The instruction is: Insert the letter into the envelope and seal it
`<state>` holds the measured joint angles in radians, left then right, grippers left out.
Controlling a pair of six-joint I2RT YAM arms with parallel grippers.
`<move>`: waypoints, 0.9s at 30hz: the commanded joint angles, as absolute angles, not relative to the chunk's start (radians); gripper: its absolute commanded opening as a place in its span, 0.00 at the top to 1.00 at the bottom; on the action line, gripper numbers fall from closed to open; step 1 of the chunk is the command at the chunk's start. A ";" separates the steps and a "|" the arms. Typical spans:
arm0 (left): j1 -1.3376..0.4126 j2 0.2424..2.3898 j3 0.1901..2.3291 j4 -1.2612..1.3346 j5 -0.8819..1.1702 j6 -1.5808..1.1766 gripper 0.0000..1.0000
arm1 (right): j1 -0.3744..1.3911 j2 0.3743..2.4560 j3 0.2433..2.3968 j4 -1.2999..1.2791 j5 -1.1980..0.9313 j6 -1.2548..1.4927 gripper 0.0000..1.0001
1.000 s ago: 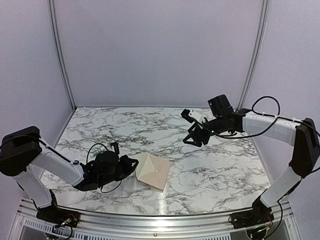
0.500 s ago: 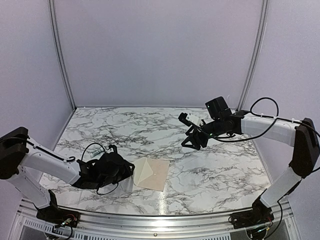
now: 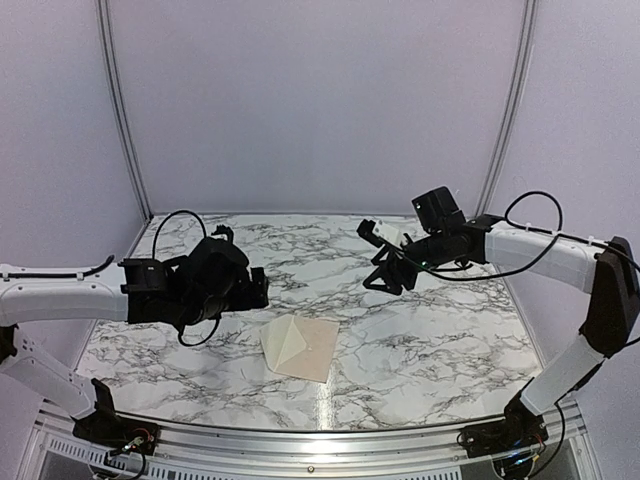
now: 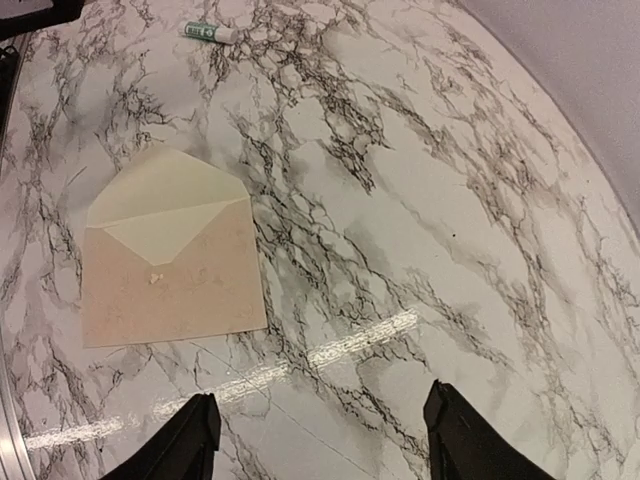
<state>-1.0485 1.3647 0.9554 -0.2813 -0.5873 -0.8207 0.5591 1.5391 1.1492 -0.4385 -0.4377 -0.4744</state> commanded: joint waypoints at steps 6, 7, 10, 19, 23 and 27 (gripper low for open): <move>-0.658 1.296 1.093 -0.459 -0.600 -0.408 0.01 | 0.551 1.530 1.316 -0.532 -0.438 -0.500 0.33; -0.615 1.310 1.110 -0.489 -0.646 -0.418 0.01 | 0.548 1.528 1.314 -0.533 -0.444 -0.497 0.33; -0.484 1.382 1.180 -0.571 -0.560 -0.325 0.01 | 0.545 1.521 1.301 -0.533 -0.467 -0.492 0.32; -0.331 1.568 1.221 -0.615 -0.009 0.064 0.28 | 0.460 1.500 1.231 -0.479 -0.597 -0.440 0.02; -0.325 1.667 1.258 -0.678 0.040 0.155 0.31 | 0.458 1.506 1.212 -0.497 -0.650 -0.482 0.07; -0.324 1.729 1.291 -0.717 0.028 0.212 0.32 | 0.458 1.517 1.202 -0.508 -0.718 -0.494 0.14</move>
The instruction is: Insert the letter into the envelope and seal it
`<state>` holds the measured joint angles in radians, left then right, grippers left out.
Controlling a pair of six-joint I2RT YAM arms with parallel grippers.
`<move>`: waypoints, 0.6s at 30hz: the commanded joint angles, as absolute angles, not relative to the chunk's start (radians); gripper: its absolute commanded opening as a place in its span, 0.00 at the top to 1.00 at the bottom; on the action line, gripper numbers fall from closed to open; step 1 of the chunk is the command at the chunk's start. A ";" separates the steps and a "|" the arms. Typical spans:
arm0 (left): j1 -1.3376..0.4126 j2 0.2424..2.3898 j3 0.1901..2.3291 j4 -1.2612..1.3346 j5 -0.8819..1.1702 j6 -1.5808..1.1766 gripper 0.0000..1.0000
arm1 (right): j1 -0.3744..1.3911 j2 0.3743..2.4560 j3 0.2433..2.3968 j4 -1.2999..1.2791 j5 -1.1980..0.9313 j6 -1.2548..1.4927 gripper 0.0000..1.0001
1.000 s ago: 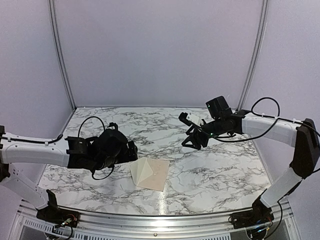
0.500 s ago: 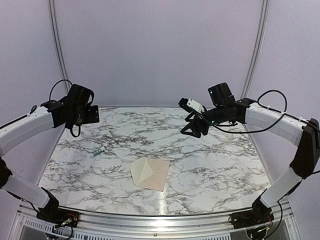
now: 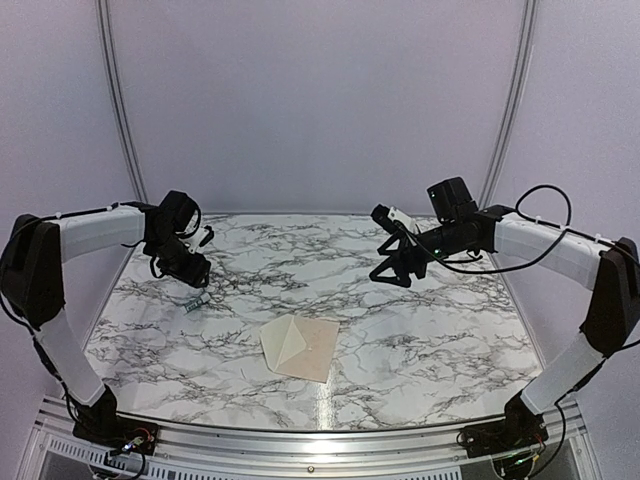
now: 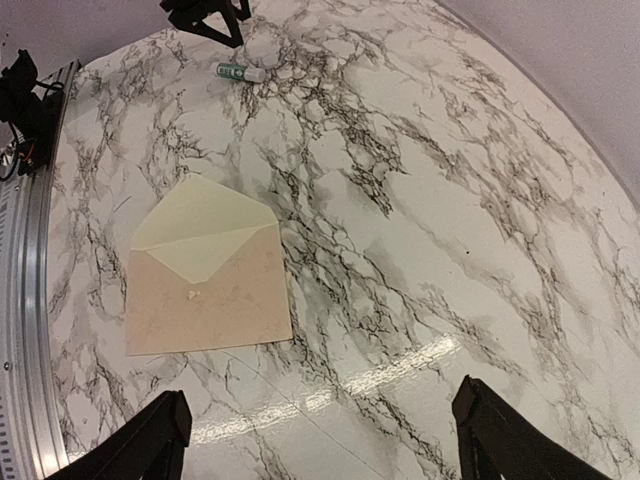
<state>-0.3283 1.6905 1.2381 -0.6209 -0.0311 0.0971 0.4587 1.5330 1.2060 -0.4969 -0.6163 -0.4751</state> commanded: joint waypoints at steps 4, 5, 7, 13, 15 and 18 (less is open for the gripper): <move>-0.324 1.801 1.303 -0.760 -0.109 0.267 0.33 | 0.459 1.515 1.197 -0.529 -0.750 -0.515 0.16; -0.322 1.817 1.305 -0.768 -0.129 0.270 0.34 | 0.458 1.511 1.193 -0.528 -0.749 -0.518 0.17; -0.322 1.838 1.308 -0.777 -0.130 0.280 0.36 | 0.458 1.504 1.183 -0.524 -0.739 -0.518 0.17; -0.322 1.869 1.291 -0.798 -0.119 0.312 0.38 | 0.459 1.500 1.170 -0.520 -0.736 -0.517 0.19; -0.322 1.876 1.292 -0.798 -0.112 0.315 0.40 | 0.459 1.500 1.170 -0.517 -0.737 -0.517 0.19; -0.322 1.894 1.293 -0.805 -0.101 0.319 0.45 | 0.458 1.503 1.171 -0.519 -0.742 -0.514 0.19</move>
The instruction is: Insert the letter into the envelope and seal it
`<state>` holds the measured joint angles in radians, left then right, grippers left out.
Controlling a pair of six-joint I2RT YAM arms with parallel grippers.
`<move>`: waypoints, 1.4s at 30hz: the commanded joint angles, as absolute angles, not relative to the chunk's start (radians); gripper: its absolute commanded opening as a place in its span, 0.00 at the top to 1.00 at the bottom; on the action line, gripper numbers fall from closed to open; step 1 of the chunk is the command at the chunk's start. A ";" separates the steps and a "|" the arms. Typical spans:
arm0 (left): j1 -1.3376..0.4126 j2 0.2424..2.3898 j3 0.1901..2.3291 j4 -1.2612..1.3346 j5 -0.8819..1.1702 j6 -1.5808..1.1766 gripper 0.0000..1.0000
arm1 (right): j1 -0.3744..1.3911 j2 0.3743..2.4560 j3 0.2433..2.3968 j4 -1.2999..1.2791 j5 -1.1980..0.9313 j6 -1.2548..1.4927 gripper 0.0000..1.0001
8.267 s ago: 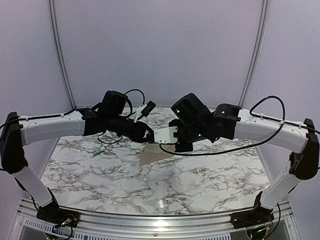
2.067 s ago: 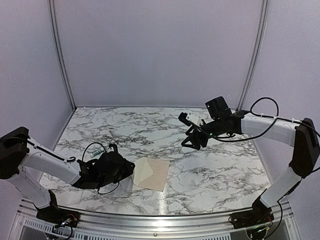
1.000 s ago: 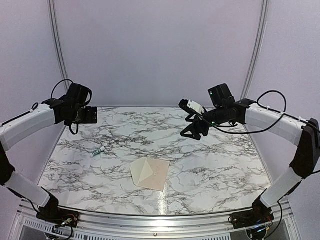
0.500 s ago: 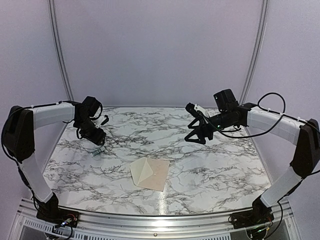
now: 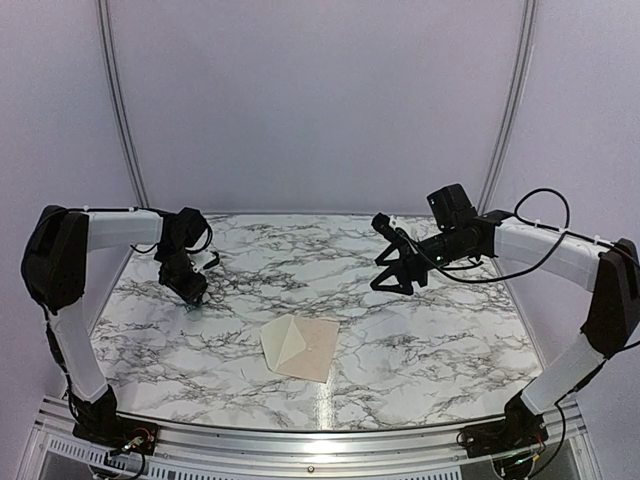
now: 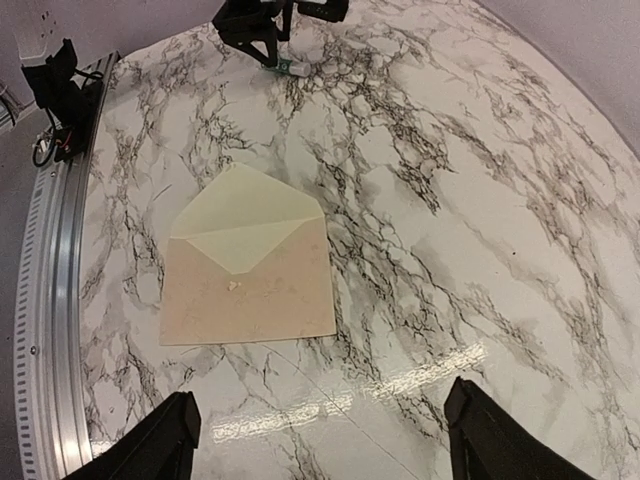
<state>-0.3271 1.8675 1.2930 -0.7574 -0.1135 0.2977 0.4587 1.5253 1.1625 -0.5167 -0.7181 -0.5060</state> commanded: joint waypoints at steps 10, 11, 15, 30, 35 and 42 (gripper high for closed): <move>-0.324 1.939 1.302 -0.824 -0.080 0.306 0.63 | 0.459 1.501 1.167 -0.520 -0.748 -0.517 0.21; -0.324 1.939 1.302 -0.825 -0.074 0.305 0.66 | 0.458 1.504 1.167 -0.520 -0.750 -0.517 0.21; -0.333 1.942 1.297 -0.832 -0.044 0.300 0.76 | 0.458 1.521 1.179 -0.532 -0.756 -0.519 0.23; -0.576 1.804 1.332 -0.815 0.086 0.204 0.94 | 0.457 1.479 1.186 -0.536 -0.739 -0.518 0.26; -0.752 1.684 1.282 -0.641 0.167 0.092 0.95 | 0.456 1.518 1.249 -0.578 -0.742 -0.480 0.30; -0.978 1.516 1.127 -0.307 0.182 -0.008 0.96 | 0.455 1.606 1.364 -0.786 -0.845 -0.554 0.37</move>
